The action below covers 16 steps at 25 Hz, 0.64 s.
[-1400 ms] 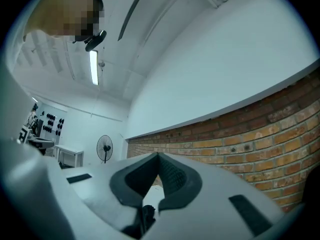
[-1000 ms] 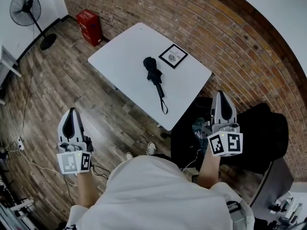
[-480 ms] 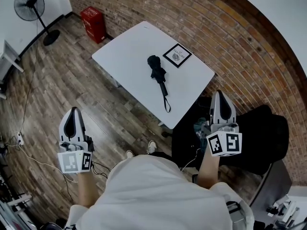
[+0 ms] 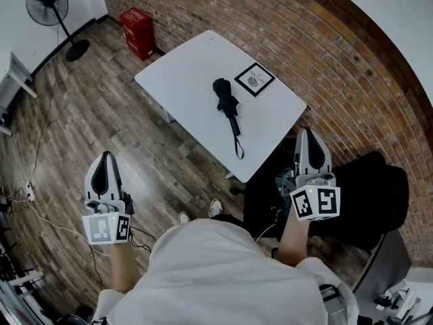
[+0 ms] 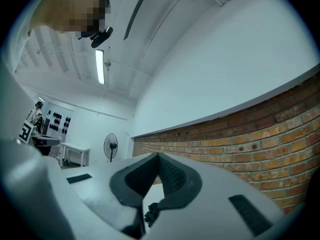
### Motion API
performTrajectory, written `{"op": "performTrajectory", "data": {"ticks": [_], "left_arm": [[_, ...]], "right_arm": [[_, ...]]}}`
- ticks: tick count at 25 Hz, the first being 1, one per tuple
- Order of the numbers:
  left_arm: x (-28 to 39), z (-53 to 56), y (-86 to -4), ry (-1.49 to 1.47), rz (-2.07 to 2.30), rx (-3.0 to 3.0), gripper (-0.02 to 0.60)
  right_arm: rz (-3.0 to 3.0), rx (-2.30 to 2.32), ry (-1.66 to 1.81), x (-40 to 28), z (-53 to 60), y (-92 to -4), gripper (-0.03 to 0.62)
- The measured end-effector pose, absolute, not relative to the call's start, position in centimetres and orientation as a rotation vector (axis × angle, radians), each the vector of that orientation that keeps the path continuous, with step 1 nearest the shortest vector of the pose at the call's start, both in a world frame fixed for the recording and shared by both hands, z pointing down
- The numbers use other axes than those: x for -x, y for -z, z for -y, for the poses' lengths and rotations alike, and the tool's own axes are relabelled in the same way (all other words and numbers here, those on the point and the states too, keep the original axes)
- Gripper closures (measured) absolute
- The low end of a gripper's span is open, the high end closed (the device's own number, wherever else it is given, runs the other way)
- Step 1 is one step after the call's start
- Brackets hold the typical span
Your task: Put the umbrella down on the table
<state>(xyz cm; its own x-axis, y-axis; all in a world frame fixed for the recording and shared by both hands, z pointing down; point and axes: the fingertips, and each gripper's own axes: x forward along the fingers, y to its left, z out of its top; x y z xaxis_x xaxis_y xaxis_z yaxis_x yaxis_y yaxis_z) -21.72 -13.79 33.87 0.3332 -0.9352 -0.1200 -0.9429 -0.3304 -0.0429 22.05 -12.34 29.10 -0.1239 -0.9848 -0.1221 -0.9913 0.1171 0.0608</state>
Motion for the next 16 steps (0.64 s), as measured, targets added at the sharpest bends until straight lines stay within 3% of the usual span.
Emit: {"op": "performTrajectory", "data": {"ticks": [16], "left_arm": [[19.6,14.5,-34.2,-0.117,-1.725,2.508,0.558]], "right_arm": [[-2.307,2.067,-0.184,-23.7,12.1,-29.7,0.574]]}}
